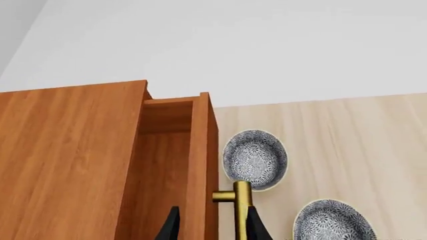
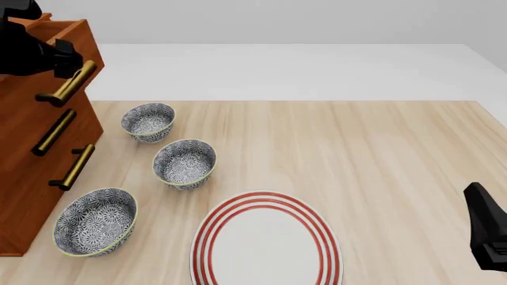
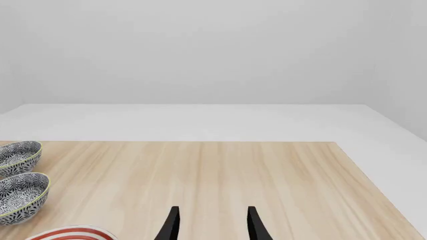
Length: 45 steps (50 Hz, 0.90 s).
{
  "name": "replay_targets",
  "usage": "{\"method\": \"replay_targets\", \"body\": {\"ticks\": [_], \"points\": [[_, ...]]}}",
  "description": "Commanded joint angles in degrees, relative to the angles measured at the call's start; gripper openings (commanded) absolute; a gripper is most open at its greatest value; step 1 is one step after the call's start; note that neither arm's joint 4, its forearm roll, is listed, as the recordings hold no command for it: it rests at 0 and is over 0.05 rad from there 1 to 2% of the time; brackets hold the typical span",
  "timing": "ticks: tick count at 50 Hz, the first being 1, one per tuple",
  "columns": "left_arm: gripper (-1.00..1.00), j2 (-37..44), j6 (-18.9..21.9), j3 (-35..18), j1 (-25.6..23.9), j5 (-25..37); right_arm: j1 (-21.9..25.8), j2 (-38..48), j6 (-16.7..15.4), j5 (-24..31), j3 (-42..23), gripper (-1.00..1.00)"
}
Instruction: Open the top drawer of the cabinet.
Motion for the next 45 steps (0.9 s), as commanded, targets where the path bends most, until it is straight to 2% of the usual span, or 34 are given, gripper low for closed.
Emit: {"method": "replay_targets", "body": {"ticks": [1, 20, 33, 37, 45], "points": [[1.00, 2.42, 0.01, 2.45, -1.03, 0.98, -0.01, 0.00, 0.01, -0.01, 0.00, 1.00], [1.00, 3.42, 0.68, 1.57, -1.86, 2.06, -0.01, 0.00, 0.00, -0.01, 0.00, 1.00], [1.00, 5.77, 0.97, -1.81, -3.14, 4.34, 0.00, 0.00, 0.00, 0.00, 0.00, 1.00], [1.00, 6.36, 0.21, -3.56, -3.80, 6.21, 0.01, 0.00, -0.02, 0.00, 0.00, 1.00], [1.00, 7.12, -0.80, -3.31, -4.98, 6.59, 0.00, 0.00, 0.00, 0.01, 0.00, 1.00]]}}
